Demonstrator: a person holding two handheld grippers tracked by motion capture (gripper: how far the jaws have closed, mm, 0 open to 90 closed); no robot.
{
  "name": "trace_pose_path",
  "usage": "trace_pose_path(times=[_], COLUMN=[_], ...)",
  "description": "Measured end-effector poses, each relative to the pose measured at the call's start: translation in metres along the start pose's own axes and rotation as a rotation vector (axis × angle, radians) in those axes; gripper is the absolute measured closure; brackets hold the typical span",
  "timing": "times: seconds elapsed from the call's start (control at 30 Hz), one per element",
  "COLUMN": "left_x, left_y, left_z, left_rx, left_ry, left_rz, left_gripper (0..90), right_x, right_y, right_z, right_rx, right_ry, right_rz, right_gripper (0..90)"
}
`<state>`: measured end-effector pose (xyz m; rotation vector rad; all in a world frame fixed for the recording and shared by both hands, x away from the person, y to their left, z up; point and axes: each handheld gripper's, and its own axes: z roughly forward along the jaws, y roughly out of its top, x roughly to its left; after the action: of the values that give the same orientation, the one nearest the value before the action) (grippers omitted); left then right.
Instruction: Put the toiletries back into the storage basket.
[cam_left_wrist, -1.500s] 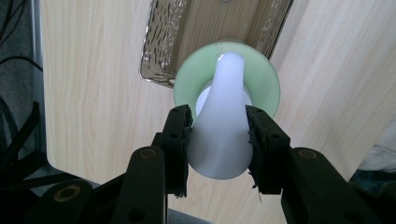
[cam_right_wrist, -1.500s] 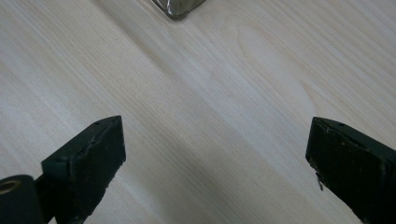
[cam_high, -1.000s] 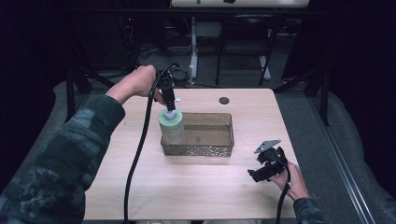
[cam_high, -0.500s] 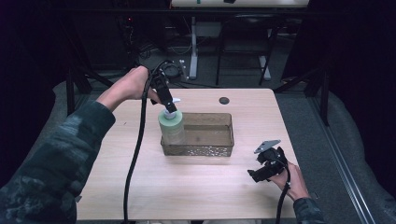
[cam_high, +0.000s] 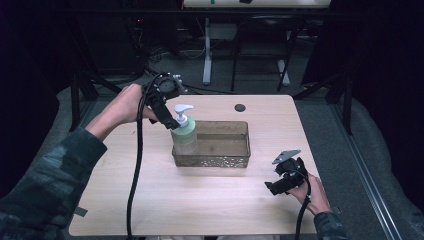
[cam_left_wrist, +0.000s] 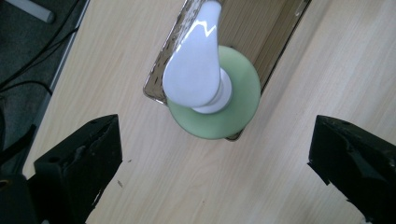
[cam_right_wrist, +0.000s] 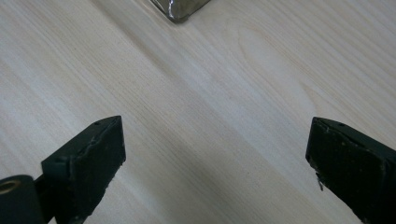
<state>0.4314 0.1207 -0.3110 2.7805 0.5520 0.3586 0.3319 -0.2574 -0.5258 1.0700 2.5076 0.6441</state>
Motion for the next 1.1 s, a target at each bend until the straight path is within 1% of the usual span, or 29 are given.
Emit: trace_pose_path(times=[0.1,0.13,0.27,0.37,0.43,0.47,0.53,0.6,0.63,0.7,0.73,0.8,0.87,0.9,0.97,1.0,1.07,1.1], left_x=[-0.003,-0.004,-0.01,-0.013,-0.016,-0.018,-0.022,-0.026,-0.027,-0.03,-0.031,-0.034,-0.037,-0.039,-0.043,-0.045,-0.049,-0.051], left_y=[-0.011,-0.014,-0.03,-0.045,-0.055,-0.06,-0.071,-0.08,-0.085,-0.097,-0.1,-0.111,-0.121,-0.125,-0.133,-0.137,-0.144,-0.147], left_z=[0.002,0.002,0.006,0.009,0.014,0.016,0.022,0.028,0.031,0.039,0.041,0.049,0.057,0.06,0.067,0.07,0.075,0.079], left_rx=[-0.01,-0.01,-0.022,-0.051,-0.052,-0.055,-0.064,-0.062,-0.057,-0.064,-0.067,-0.072,-0.084,-0.099,-0.112,-0.116,-0.14,-0.141], left_ry=[0.003,-0.002,0.003,-0.002,0.01,0.014,0.0,0.019,0.019,0.015,0.015,0.007,0.0,0.003,0.01,0.008,0.005,0.003], left_rz=[-0.009,-0.011,-0.025,-0.05,-0.071,-0.076,-0.094,-0.104,-0.105,-0.131,-0.136,-0.162,-0.185,-0.197,-0.216,-0.223,-0.246,-0.255], left_gripper=[2.1,2.0,1.4,1.1,1.1,0.8,0.7,0.4,0.2,0.2,0.2,0.1,0.1,0.1,0.1,0.1,0.1,0.1], right_x=[0.0,0.0,-0.001,0.0,0.0,0.0,0.0,0.0,0.0,0.0,0.0,0.0,0.0,0.001,0.001,0.001,0.001,0.001], right_y=[0.0,0.0,0.0,0.0,0.0,0.0,0.0,0.0,0.0,0.001,0.0,0.0,0.0,0.0,0.0,0.0,0.0,0.0], right_z=[0.0,-0.001,0.0,0.0,0.0,0.0,0.0,0.0,0.0,0.0,0.0,0.0,0.001,0.001,0.002,0.002,0.002,0.002], right_rx=[-0.002,-0.001,0.001,-0.001,-0.003,-0.002,-0.002,-0.001,-0.001,-0.001,0.0,0.001,0.005,0.007,0.011,0.011,0.009,0.009], right_ry=[0.003,-0.001,0.0,0.004,0.004,0.005,0.006,0.006,0.004,0.003,0.002,0.002,0.002,0.002,0.004,0.005,0.008,0.007], right_rz=[0.007,0.001,0.001,0.006,0.006,0.008,0.01,0.009,0.006,0.001,0.002,0.002,-0.002,-0.003,-0.004,-0.003,-0.001,-0.001], right_gripper=[4.3,4.3,4.3,4.4,4.4,4.4,4.4,4.4,4.4,4.4,4.4,4.4,4.5,4.5,4.6,4.5,4.5,4.6])
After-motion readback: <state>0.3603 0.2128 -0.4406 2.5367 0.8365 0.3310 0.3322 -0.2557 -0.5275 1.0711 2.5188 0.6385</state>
